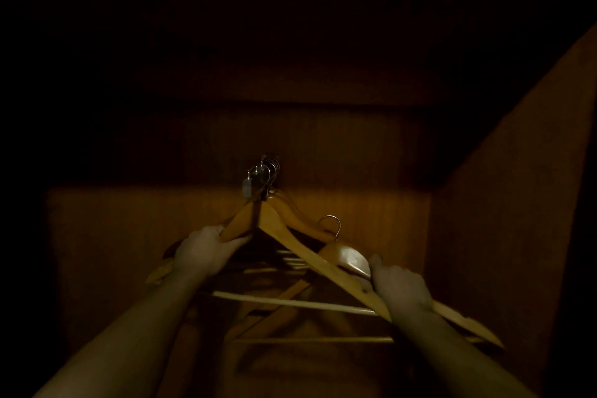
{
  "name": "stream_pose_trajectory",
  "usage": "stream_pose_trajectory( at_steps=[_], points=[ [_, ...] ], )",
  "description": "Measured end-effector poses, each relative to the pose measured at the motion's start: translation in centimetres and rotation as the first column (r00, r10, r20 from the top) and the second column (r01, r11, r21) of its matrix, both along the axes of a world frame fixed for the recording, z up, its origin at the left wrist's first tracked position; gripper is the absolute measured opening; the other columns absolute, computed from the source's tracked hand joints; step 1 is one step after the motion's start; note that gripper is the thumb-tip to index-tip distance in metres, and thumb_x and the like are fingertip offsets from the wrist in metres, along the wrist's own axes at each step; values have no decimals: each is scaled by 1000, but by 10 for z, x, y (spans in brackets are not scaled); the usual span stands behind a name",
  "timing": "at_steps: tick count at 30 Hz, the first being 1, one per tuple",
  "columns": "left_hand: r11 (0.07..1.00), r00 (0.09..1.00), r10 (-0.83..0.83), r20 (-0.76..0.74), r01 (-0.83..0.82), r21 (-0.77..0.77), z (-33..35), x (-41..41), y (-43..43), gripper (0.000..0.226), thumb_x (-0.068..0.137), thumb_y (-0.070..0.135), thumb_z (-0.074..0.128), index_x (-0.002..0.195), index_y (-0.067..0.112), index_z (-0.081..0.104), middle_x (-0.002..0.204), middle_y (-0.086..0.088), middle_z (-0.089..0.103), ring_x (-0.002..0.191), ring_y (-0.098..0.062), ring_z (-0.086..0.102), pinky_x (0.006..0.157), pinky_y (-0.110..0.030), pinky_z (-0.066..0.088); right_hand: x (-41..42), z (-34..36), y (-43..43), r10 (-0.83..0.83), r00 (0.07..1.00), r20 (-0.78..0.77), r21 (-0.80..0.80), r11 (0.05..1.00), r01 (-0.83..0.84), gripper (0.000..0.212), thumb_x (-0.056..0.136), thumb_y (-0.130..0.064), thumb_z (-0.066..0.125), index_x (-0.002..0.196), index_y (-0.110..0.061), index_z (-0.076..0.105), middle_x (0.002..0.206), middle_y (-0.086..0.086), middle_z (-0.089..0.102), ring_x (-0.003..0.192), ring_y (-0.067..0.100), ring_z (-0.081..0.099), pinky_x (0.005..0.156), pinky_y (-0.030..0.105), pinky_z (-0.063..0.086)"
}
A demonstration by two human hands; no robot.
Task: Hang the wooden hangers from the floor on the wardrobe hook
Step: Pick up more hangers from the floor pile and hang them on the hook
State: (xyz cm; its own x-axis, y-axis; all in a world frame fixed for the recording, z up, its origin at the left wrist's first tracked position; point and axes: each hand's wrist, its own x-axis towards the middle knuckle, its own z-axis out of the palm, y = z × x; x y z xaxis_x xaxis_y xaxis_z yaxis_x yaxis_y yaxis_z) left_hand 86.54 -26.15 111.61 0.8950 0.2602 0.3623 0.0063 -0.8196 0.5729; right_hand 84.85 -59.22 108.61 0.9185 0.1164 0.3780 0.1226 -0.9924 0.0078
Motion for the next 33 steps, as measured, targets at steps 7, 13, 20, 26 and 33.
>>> stream_pose_trajectory(
  at_steps=[7, 13, 20, 26, 33],
  points=[
    [977, 994, 102, 25, -105, 184, 6, -1, 16, 34, 87, 63, 54, 98, 31, 56, 83, 8, 64, 82, -15, 63, 88, -40, 50, 2, 10, -1, -12, 994, 108, 12, 1000, 11, 60, 94, -71, 30, 125, -23, 47, 95, -5, 66, 80, 14, 66, 66, 30, 54],
    [957, 992, 124, 37, -129, 261, 5, -10, 28, 44, 88, 66, 51, 108, 28, 59, 94, 7, 65, 92, -17, 61, 89, -39, 47, 1, 44, 14, -28, 981, 191, -40, 999, 36, 53, 97, -67, 33, 121, -21, 46, 86, -6, 59, 69, 13, 56, 49, 26, 36],
    [993, 998, -61, 30, 57, 100, -4, -8, 39, 33, 93, 48, 57, 117, 25, 63, 103, 3, 65, 93, -15, 62, 83, -37, 53, 16, 67, 35, 60, 977, 203, -60, 997, -48, 46, 97, -65, 40, 116, -23, 48, 83, -7, 55, 74, 12, 60, 66, 29, 54],
    [981, 979, -190, 70, 186, 55, -7, -13, 39, 10, 95, 39, 58, 105, 39, 58, 98, 16, 64, 90, -7, 64, 80, -30, 52, 20, 63, 47, 135, 973, 185, -55, 990, -127, 52, 97, -67, 37, 120, -23, 49, 94, -3, 62, 84, 18, 62, 61, 31, 40],
    [967, 965, -256, 62, 256, 4, -4, -22, 39, 9, 95, 38, 58, 102, 43, 58, 99, 14, 70, 88, 0, 66, 81, -27, 54, 25, 63, 58, 164, 976, 145, 52, 984, -173, 51, 96, -66, 42, 122, -23, 51, 105, 0, 67, 94, 21, 65, 66, 31, 39]
  ],
)
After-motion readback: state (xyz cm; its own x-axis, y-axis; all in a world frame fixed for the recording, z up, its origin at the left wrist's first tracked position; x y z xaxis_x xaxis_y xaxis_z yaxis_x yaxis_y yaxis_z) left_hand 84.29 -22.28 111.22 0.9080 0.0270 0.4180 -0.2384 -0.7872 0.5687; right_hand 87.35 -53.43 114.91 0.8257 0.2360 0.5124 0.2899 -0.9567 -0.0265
